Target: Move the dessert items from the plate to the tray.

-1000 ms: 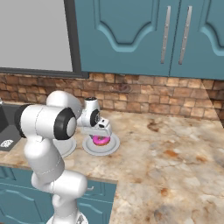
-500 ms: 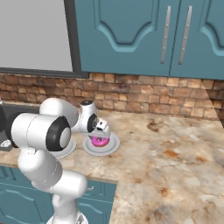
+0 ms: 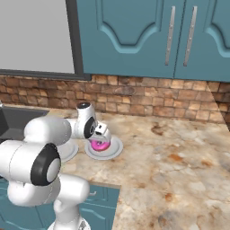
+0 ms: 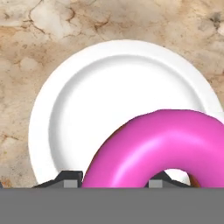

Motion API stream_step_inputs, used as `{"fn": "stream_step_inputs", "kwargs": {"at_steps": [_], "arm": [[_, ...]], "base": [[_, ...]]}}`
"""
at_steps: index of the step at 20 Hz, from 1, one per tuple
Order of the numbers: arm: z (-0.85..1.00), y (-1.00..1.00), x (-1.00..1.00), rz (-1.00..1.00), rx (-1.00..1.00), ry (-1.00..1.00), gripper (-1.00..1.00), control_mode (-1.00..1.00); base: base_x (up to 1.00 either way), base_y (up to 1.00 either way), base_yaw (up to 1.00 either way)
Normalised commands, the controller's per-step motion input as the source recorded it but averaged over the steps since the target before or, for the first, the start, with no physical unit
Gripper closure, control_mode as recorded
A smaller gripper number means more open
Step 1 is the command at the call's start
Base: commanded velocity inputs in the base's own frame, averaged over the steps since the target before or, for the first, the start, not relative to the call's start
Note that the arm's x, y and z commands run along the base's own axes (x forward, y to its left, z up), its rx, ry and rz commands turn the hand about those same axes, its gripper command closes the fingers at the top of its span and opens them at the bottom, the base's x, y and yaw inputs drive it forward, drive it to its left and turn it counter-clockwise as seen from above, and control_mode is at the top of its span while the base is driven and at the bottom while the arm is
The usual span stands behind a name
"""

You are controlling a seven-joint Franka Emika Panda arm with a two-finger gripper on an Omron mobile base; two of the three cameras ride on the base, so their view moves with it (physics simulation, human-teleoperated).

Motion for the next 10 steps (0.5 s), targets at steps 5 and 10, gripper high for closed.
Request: {"fn": "stream_step_inputs", "kwargs": {"at_steps": [5,10], "arm": [[0.67,0.00,-0.12,-0.01,0.00,0.00,1.00,-1.00],[0.24,0.01,-0.32,-0.02,0.00,-0.01,1.00,-1.00]], "base": [[0.00,0.00,0.00],[0.00,0.00,0.00]]}}
